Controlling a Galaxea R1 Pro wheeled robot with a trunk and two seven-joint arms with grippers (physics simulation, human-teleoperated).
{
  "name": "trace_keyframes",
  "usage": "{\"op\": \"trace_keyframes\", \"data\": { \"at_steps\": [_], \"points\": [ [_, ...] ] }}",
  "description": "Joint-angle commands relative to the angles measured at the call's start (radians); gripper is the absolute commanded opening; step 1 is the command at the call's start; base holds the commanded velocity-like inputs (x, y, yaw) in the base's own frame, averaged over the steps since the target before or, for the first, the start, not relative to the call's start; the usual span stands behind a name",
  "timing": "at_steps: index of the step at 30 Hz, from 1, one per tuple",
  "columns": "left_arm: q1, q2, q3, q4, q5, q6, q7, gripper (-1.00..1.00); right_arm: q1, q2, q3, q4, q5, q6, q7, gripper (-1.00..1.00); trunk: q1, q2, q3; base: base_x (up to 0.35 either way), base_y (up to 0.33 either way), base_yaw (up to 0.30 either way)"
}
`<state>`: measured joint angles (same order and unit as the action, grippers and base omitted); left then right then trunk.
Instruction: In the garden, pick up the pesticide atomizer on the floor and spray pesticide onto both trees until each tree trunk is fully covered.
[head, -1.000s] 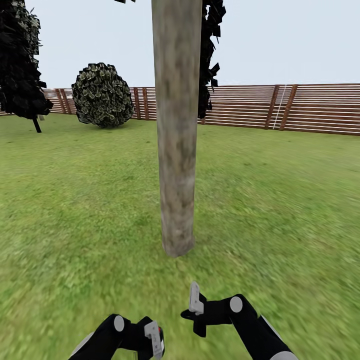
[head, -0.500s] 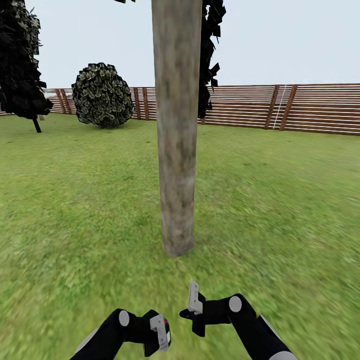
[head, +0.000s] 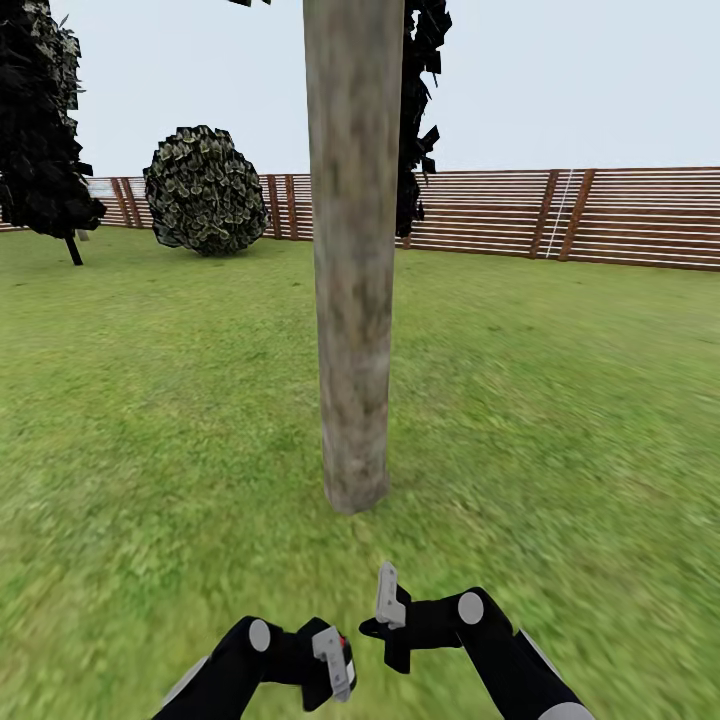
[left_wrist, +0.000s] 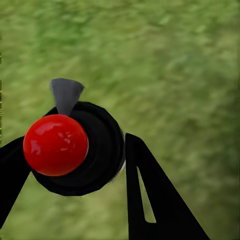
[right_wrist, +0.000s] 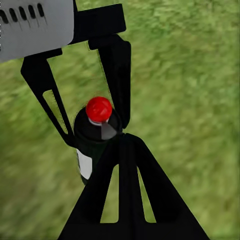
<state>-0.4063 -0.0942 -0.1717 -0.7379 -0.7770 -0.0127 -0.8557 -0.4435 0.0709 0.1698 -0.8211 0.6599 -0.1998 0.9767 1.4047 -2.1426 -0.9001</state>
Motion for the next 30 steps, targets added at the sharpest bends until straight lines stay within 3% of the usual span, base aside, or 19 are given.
{"op": "trace_keyframes", "data": {
  "at_steps": [1,14,24,27,30],
  "points": [
    [0.0,-0.001,0.001,-0.009,-0.007,-0.001,-0.003,-1.0,0.0,0.0,-0.001,-0.001,0.01,-0.009,0.0,-1.0,0.0,0.0,-0.001,0.0,0.0,0.0],
    [0.001,-0.003,0.004,-0.037,-0.004,-0.003,-0.008,-1.0,0.0,0.0,-0.001,-0.001,0.011,-0.009,0.0,-1.0,0.0,0.0,-0.001,0.0,0.0,0.0],
    [0.001,-0.004,0.006,-0.037,-0.002,-0.004,-0.062,-1.0,0.0,0.0,-0.001,-0.001,0.012,-0.009,-0.001,-1.0,0.0,0.0,-0.001,0.0,0.0,0.0],
    [0.001,-0.006,0.004,-0.037,0.06,-0.005,-0.063,-1.0,0.0,0.0,-0.001,-0.001,0.012,-0.009,-0.001,-1.0,0.0,0.0,-0.001,0.0,0.0,0.0],
    [0.001,-0.007,0.003,-0.037,0.073,-0.004,-0.063,-1.0,0.0,0.0,-0.001,-0.002,0.012,-0.009,-0.001,-1.0,0.0,0.0,-0.001,0.0,0.0,0.0]
  ]
}}
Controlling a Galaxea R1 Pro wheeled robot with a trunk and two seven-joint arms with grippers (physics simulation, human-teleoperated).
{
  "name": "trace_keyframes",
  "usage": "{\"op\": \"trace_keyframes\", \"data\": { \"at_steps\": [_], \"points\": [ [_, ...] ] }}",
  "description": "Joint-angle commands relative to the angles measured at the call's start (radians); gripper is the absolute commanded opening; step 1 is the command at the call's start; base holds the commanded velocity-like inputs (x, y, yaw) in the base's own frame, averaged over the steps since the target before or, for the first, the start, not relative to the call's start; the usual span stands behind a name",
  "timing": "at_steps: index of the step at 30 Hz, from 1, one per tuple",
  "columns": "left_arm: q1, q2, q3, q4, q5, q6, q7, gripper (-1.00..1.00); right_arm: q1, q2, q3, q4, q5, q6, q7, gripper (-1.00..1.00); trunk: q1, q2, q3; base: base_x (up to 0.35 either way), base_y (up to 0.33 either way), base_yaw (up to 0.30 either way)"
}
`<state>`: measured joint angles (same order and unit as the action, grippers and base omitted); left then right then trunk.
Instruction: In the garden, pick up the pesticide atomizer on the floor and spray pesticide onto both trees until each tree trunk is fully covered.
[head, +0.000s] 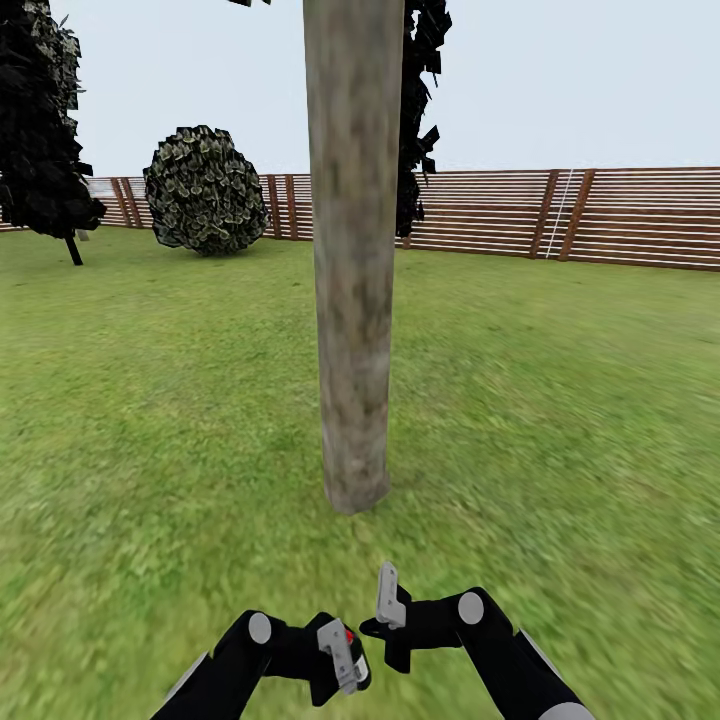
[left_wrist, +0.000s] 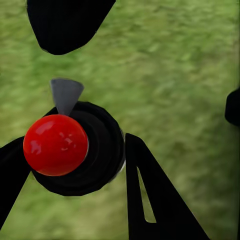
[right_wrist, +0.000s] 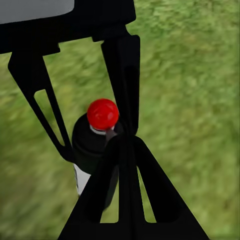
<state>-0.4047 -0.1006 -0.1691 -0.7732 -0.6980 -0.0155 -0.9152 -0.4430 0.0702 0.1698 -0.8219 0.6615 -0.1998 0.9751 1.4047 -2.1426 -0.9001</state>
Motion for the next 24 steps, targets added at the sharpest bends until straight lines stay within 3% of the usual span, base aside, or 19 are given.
{"op": "trace_keyframes", "data": {
  "at_steps": [1,24],
  "points": [
    [0.0,0.0,0.0,-0.002,-0.004,-0.001,-0.003,-1.0,0.0,0.0,-0.001,-0.001,0.01,-0.009,0.0,-1.0,0.0,0.0,-0.001,0.0,0.0,0.0],
    [0.0,-0.014,0.003,-0.002,0.005,-0.004,0.001,-1.0,-0.001,0.0,-0.001,-0.002,0.01,-0.009,0.0,-1.0,0.0,0.0,-0.001,0.0,0.0,0.0]
  ]
}}
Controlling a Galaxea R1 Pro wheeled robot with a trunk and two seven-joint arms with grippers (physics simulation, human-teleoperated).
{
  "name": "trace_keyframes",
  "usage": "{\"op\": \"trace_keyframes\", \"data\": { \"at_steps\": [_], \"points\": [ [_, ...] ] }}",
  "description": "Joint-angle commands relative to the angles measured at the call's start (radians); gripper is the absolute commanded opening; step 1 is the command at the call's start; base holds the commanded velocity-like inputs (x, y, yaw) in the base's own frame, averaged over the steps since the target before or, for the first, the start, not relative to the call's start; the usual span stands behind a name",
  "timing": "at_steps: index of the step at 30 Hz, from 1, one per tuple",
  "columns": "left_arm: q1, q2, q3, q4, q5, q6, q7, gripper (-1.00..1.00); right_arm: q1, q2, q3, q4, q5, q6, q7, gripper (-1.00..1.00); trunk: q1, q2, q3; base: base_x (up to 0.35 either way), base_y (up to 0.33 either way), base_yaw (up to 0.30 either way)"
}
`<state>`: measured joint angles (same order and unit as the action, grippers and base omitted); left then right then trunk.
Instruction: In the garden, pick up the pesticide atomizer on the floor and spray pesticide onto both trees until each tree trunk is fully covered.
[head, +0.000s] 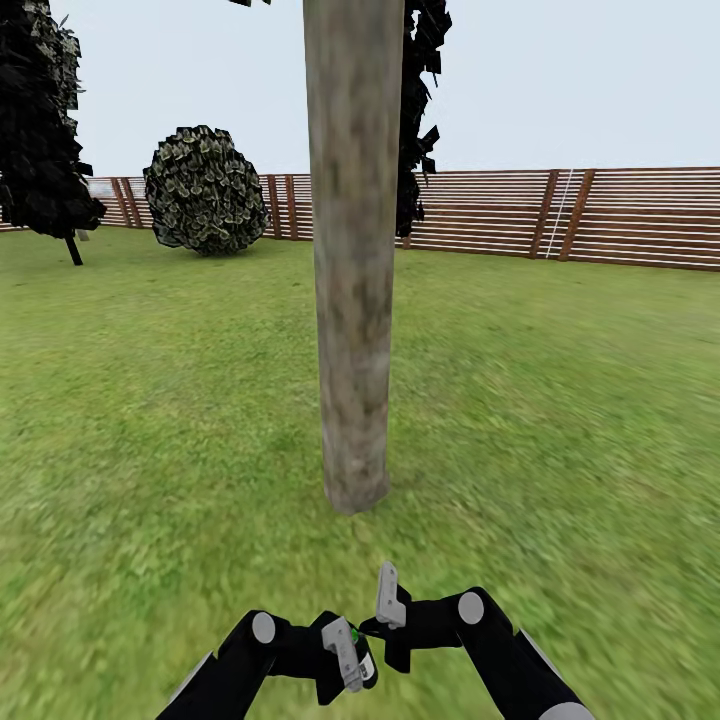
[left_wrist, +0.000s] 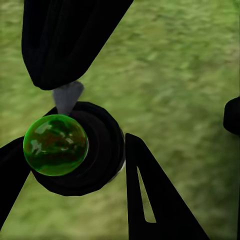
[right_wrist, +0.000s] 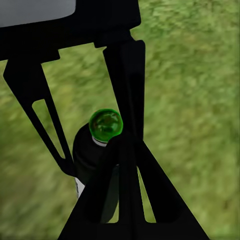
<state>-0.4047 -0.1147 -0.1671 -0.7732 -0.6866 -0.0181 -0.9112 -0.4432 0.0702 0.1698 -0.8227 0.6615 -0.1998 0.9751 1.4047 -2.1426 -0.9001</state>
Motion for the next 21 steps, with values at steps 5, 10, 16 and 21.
{"op": "trace_keyframes", "data": {
  "at_steps": [5,10,16,21],
  "points": [
    [0.0,0.0,0.001,-0.002,-0.006,-0.002,-0.003,-1.0,0.0,0.0,-0.001,-0.001,0.01,-0.009,0.0,-1.0,0.0,0.0,-0.001,0.0,0.0,0.0],
    [0.008,0.007,0.0,0.007,-0.01,-0.003,-0.005,-1.0,0.0,0.0,-0.001,-0.001,0.01,-0.009,0.0,-1.0,0.0,0.0,-0.001,0.0,0.0,0.0],
    [0.014,0.04,-0.001,0.013,-0.023,-0.01,-0.003,-1.0,0.0,0.0,-0.001,-0.001,0.012,-0.01,0.0,-1.0,0.0,0.0,-0.001,0.0,0.0,0.0],
    [0.014,0.135,-0.002,0.014,-0.025,-0.012,-0.003,-1.0,0.0,-0.001,-0.001,0.001,0.013,-0.01,-0.001,-1.0,0.0,0.0,-0.001,0.0,0.0,0.0]
  ]
}}
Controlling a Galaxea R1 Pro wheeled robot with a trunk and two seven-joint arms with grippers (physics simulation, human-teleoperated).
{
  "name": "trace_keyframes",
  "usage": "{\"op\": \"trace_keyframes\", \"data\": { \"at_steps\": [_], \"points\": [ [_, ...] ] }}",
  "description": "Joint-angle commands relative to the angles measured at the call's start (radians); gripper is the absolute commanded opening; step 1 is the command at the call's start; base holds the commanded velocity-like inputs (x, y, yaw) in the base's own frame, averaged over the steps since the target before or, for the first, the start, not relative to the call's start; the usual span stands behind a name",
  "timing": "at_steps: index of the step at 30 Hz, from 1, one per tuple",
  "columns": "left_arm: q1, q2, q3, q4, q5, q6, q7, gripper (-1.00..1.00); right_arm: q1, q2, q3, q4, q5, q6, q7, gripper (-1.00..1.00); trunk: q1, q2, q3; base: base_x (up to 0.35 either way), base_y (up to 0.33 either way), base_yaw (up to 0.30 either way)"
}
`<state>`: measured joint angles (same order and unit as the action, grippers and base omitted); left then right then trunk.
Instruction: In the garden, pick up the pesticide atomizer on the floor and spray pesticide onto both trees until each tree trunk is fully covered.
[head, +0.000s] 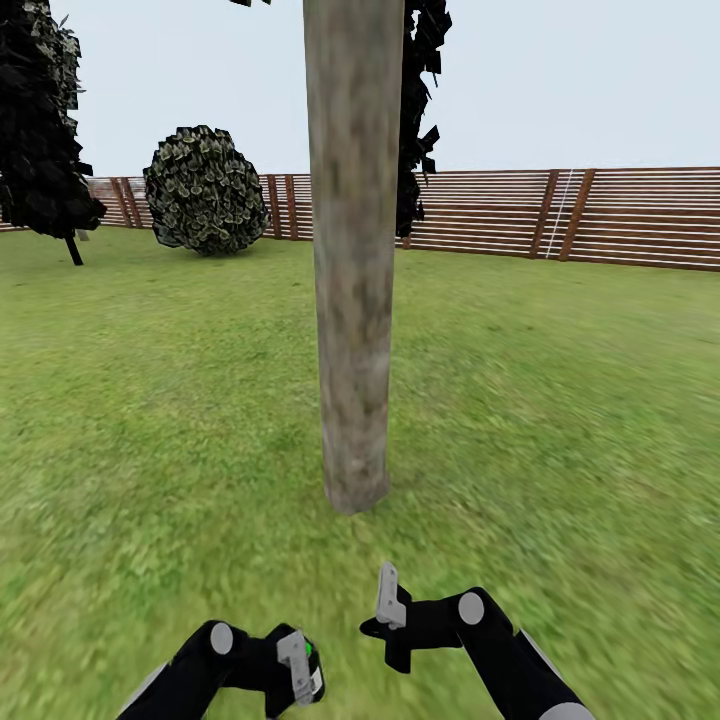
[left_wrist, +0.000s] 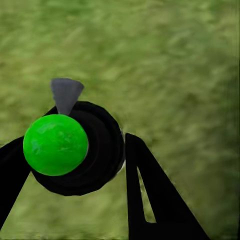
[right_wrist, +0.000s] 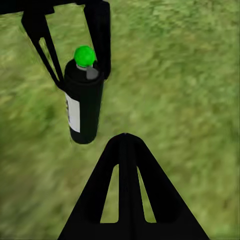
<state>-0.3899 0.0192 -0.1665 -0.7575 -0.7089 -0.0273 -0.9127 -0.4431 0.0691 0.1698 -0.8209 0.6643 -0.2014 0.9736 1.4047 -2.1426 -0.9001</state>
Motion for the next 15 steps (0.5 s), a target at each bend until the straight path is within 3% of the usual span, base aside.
{"op": "trace_keyframes", "data": {
  "at_steps": [1,5,6,9,13,15],
  "points": [
    [0.0,0.021,-0.002,-0.002,-0.003,-0.004,-0.001,-1.0,0.0,0.0,-0.002,0.0,0.011,-0.009,0.0,-1.0,0.0,0.0,-0.001,0.0,0.0,0.0],
    [0.0,0.077,-0.001,-0.002,-0.002,-0.006,0.0,-1.0,0.0,0.0,-0.003,0.002,0.012,-0.009,0.0,-1.0,0.0,0.0,-0.001,0.0,0.0,0.0],
    [-0.001,0.107,0.003,-0.001,-0.002,-0.006,0.0,-1.0,0.0,-0.004,-0.006,0.003,0.011,-0.009,-0.001,1.0,0.0,0.0,-0.001,0.0,0.0,0.0],
    [-0.001,0.144,0.006,-0.001,-0.001,-0.003,0.002,-1.0,0.0,-0.007,-0.009,0.009,0.012,-0.01,-0.003,1.0,0.0,0.0,-0.001,0.0,0.0,0.0],
    [-0.001,0.157,0.012,0.002,0.001,0.004,0.017,-1.0,0.0,-0.022,-0.009,0.039,0.012,-0.01,-0.017,1.0,0.0,0.0,-0.001,0.0,0.0,0.0],
    [-0.001,0.158,0.034,0.011,0.006,0.006,0.059,-1.0,0.0,-0.046,-0.009,0.09,0.011,-0.011,-0.068,1.0,0.0,0.0,-0.001,0.0,0.0,0.0]
  ]
}}
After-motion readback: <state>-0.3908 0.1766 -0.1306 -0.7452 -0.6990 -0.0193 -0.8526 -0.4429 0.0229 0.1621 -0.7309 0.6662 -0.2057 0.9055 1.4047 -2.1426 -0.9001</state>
